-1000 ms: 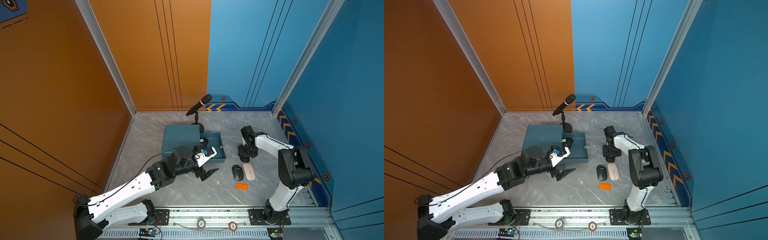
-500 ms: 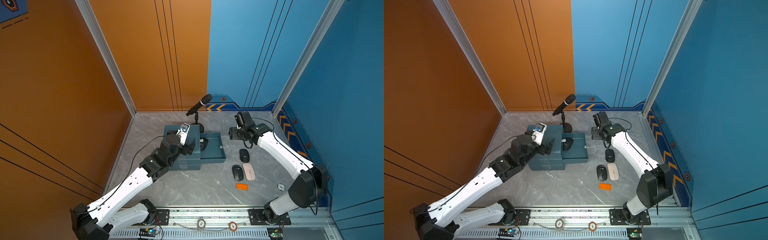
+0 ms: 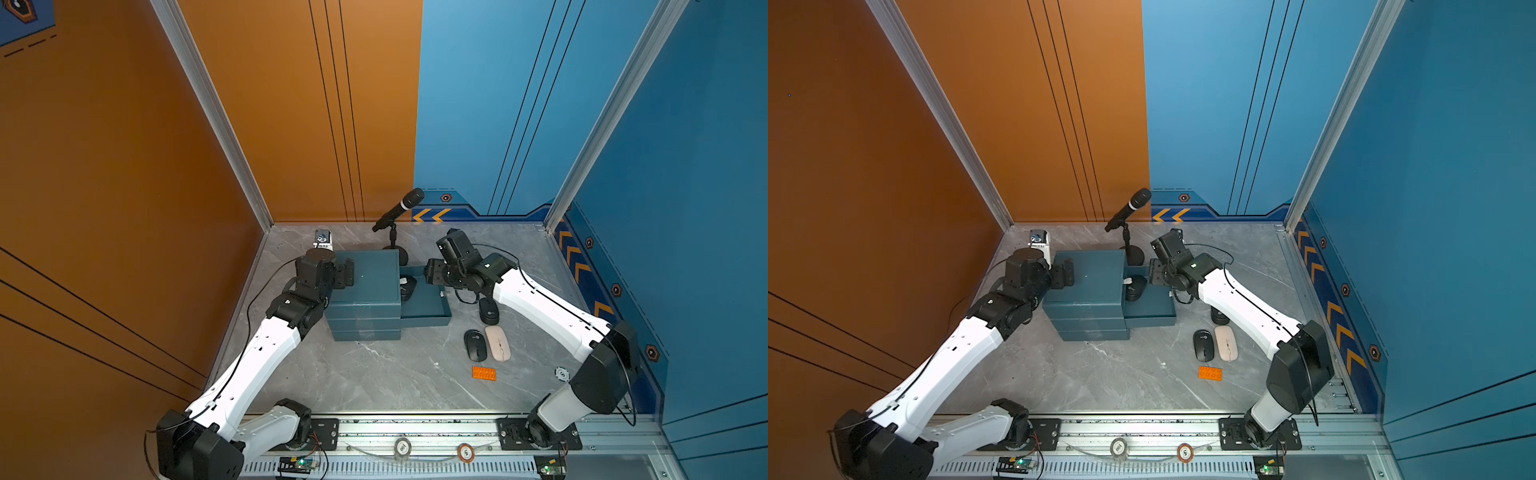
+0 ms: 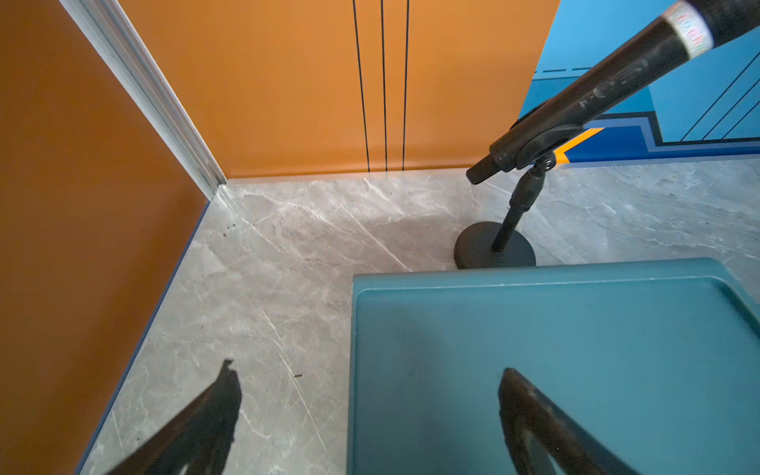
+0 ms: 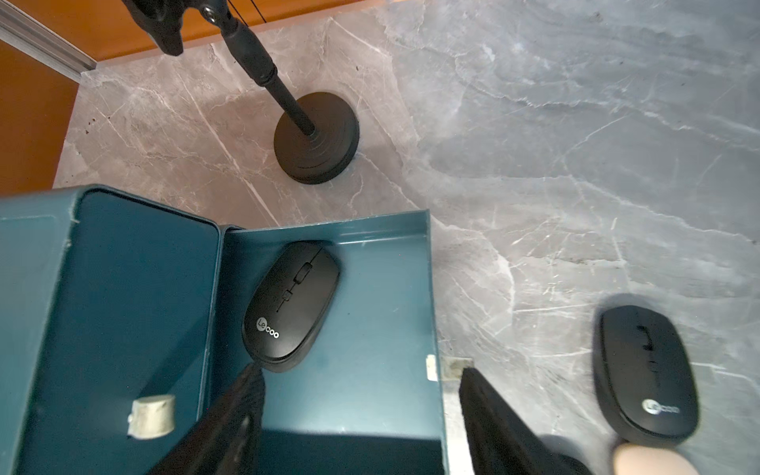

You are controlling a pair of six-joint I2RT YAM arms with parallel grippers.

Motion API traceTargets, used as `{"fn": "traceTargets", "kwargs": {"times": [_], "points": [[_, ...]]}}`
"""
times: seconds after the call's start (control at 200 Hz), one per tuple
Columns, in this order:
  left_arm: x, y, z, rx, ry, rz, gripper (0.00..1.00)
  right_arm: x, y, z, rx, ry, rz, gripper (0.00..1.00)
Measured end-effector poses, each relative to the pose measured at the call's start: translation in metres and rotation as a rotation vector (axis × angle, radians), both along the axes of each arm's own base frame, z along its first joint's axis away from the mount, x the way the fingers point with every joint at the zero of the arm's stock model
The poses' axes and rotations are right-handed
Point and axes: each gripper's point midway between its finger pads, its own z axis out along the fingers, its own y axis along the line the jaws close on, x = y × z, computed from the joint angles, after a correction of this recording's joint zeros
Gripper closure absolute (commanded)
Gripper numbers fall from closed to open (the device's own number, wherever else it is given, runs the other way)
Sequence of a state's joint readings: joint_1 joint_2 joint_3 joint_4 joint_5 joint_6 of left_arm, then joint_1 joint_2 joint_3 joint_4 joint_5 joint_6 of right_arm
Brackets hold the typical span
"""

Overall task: Take the mice out of the drawer
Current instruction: Pick up the mouse from the drawer.

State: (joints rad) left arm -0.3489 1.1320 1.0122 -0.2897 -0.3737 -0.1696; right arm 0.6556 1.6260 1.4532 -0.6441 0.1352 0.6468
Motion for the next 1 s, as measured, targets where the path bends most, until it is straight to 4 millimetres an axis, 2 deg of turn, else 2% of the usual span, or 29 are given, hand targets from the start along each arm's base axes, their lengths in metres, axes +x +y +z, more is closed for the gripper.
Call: {"fn": "traceTargets", "kwargs": {"times": [0.145, 0.421, 0.661, 0.846, 1.001], "points": [[0.008, 0.004, -0.001, -0.099, 0.021, 0.02, 0.02, 0.003, 0.014, -0.024, 0.027, 0.056, -0.008, 0.3], [0.013, -0.001, -0.017, -0.205, 0.086, 0.01, 0.02, 0.0, 0.042, -0.05, 0.076, 0.125, 0.012, 0.3], [0.013, -0.011, -0.024, -0.238, 0.117, -0.031, 0.02, -0.008, 0.064, -0.061, 0.089, 0.149, 0.049, 0.29], [0.014, -0.015, -0.025, -0.249, 0.126, -0.046, 0.02, -0.004, 0.068, -0.063, 0.087, 0.149, 0.047, 0.28], [0.013, -0.016, -0.026, -0.252, 0.127, -0.052, 0.02, -0.001, 0.071, -0.075, 0.084, 0.166, 0.033, 0.23]]}}
